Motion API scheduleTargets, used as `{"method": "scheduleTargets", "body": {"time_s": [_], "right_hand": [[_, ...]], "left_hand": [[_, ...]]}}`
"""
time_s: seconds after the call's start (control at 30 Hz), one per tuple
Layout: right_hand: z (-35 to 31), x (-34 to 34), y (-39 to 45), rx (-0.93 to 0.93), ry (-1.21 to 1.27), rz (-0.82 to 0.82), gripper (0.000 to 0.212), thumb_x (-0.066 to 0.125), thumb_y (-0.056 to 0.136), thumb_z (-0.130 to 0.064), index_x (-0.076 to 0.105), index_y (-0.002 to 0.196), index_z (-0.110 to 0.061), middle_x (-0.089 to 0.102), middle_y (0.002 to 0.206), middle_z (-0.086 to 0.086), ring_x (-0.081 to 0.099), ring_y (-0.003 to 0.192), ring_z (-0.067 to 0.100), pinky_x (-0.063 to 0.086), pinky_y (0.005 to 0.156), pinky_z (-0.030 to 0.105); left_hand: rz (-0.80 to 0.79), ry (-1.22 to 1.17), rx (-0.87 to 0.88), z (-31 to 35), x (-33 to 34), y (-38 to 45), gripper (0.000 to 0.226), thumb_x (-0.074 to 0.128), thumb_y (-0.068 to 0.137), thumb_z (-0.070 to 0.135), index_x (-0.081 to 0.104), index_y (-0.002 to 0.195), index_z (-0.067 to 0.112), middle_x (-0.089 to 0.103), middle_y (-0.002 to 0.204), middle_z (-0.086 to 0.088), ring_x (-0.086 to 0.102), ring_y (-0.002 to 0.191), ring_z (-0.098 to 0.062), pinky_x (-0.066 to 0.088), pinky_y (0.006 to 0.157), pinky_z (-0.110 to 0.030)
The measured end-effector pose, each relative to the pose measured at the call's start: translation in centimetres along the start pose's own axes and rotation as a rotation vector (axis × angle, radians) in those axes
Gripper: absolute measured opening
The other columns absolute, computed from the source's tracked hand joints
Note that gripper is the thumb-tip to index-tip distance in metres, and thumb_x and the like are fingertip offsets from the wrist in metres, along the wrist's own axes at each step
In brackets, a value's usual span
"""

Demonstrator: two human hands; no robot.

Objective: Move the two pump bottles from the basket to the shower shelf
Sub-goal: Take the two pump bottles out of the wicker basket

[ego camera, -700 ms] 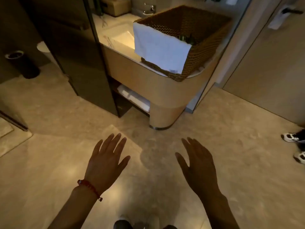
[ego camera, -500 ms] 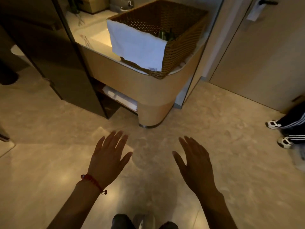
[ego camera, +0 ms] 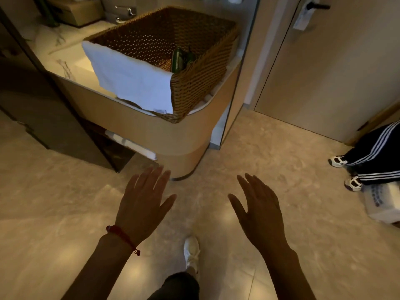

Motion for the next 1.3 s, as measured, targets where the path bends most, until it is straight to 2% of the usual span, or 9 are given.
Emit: {"method": "scheduleTargets", "body": {"time_s": [0.23,0.33,0.4,0.5,0.7,0.87,1.03,1.3], "right_hand": [[0.2,-1.2,9.4,-0.040,-0.010,0.023,0.053,0.040,0.089,-0.046,0.034,0.136,-0.023,0.037,0.146,0.007,0.027,0.137,0.023,0.010,0.108,0.036],[-0.6,-2.3,13.3,-0.075,-0.012,0.030,0.055,0.037,0.088,-0.048,0.034,0.136,-0.023,0.036,0.147,0.007,0.026,0.137,0.022,0.009,0.108,0.036],[-1.1,-3.0,15.6,-0.114,-0.016,0.032,0.057,0.033,0.087,-0.050,0.034,0.136,-0.022,0.036,0.147,0.007,0.027,0.137,0.023,0.012,0.109,0.038],[-1.8,-4.2,18.8,-0.165,0.003,0.029,0.058,0.032,0.086,-0.050,0.034,0.136,-0.022,0.038,0.146,0.008,0.029,0.136,0.025,0.016,0.109,0.040],[-3.4,-5.5,24.6,-0.285,0.068,0.058,0.052,0.041,0.088,-0.044,0.039,0.134,-0.019,0.044,0.141,0.011,0.036,0.132,0.027,0.028,0.108,0.048],[-5.5,-6.8,29.0,-0.399,0.120,0.071,0.049,0.049,0.089,-0.038,0.043,0.132,-0.015,0.047,0.139,0.012,0.039,0.130,0.028,0.032,0.106,0.049],[-7.9,-7.9,33.4,-0.476,0.173,0.073,0.051,0.043,0.088,-0.041,0.043,0.132,-0.013,0.047,0.138,0.013,0.039,0.130,0.029,0.032,0.106,0.050],[-11.1,-7.1,40.8,-0.474,0.108,0.113,0.049,0.045,0.090,-0.038,0.042,0.132,-0.013,0.044,0.141,0.014,0.037,0.130,0.029,0.028,0.107,0.048]], "left_hand": [[0.071,-0.011,-0.041,-1.1,-2.9,7.9,0.072,0.009,0.087,0.054,0.046,0.125,0.005,0.054,0.128,-0.019,0.047,0.121,-0.035,0.039,0.097,-0.051],[0.111,-0.040,-0.095,-2.0,-4.4,10.4,0.064,0.025,0.087,0.052,0.046,0.126,0.006,0.052,0.131,-0.019,0.044,0.124,-0.035,0.039,0.098,-0.055],[0.141,-0.033,-0.115,-2.2,-5.5,11.7,0.059,0.030,0.088,0.048,0.047,0.125,0.005,0.052,0.130,-0.020,0.044,0.123,-0.036,0.040,0.096,-0.056],[0.171,-0.037,-0.137,-2.6,-7.2,13.0,0.067,0.018,0.088,0.051,0.048,0.123,0.003,0.053,0.128,-0.021,0.046,0.121,-0.036,0.042,0.095,-0.055],[0.300,-0.034,-0.232,-4.9,-10.4,15.2,0.063,0.025,0.087,0.050,0.045,0.127,0.005,0.051,0.131,-0.021,0.045,0.122,-0.036,0.042,0.095,-0.055],[0.382,-0.030,-0.299,-6.2,-13.4,17.4,0.068,0.020,0.087,0.053,0.046,0.126,0.004,0.050,0.131,-0.023,0.045,0.122,-0.038,0.040,0.095,-0.054],[0.440,-0.050,-0.285,-6.7,-15.6,21.2,0.064,0.034,0.081,0.047,0.044,0.127,0.003,0.049,0.132,-0.023,0.044,0.123,-0.038,0.039,0.097,-0.057],[0.437,-0.035,-0.159,-9.7,-18.2,29.6,0.065,0.033,0.082,0.048,0.042,0.129,0.004,0.045,0.135,-0.022,0.040,0.125,-0.036,0.036,0.100,-0.054]]}}
Point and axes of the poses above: each hand's wrist, its own y-axis towards the middle knuckle, its own x-axis out of the palm, z = x × y, the point moved 10 cm from there along y, towards the middle knuckle
